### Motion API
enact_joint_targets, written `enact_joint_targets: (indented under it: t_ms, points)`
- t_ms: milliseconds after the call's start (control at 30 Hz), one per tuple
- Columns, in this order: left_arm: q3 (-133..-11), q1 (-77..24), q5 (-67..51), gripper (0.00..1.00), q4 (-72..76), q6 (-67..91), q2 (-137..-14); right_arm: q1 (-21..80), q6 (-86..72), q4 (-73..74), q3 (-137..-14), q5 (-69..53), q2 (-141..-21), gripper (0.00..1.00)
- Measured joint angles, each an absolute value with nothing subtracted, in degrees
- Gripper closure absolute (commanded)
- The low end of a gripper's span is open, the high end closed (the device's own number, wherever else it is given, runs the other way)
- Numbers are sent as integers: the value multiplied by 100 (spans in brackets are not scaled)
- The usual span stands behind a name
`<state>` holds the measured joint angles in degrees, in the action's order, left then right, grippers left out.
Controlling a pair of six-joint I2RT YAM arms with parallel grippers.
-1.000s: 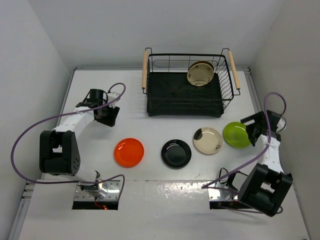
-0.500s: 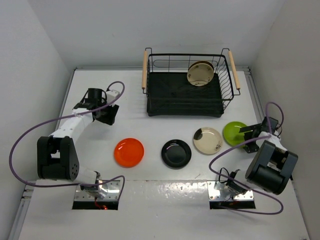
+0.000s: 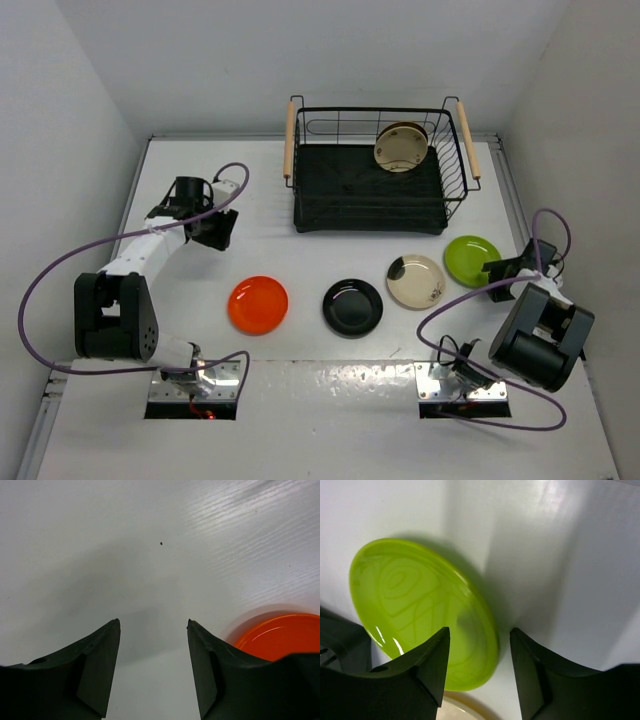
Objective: Load the plates into the dish rack
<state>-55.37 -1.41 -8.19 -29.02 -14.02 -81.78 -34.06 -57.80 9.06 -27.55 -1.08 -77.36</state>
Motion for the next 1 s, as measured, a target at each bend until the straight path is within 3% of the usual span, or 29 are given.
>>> enact_joint_targets:
  t_ms: [267,367,500,600,1000]
  points:
    - [-5537,-141,-884,39,-2902,-1404,-8178,-3809,-5964,102,-2401,-633,-7736,49]
    - [-5535,-141,-897,39,-2899,-1406,-8178,-3828,-6093,-329,-2399,-851,-8003,58]
    - [-5527,-141,-904,39,-2902,-1411,-8171,-3859,-6206,-683,-2405,-1057,-8342,90]
    - [-5509,-141,-910,39,-2899,-1415,-8134,-3907,-6222,-735,-2368,-1100,-8390,100]
    - [-5485,-141,-932,39,-2902,-1428,-8014,-4228,-5774,-744,-2108,-1247,-7887,100]
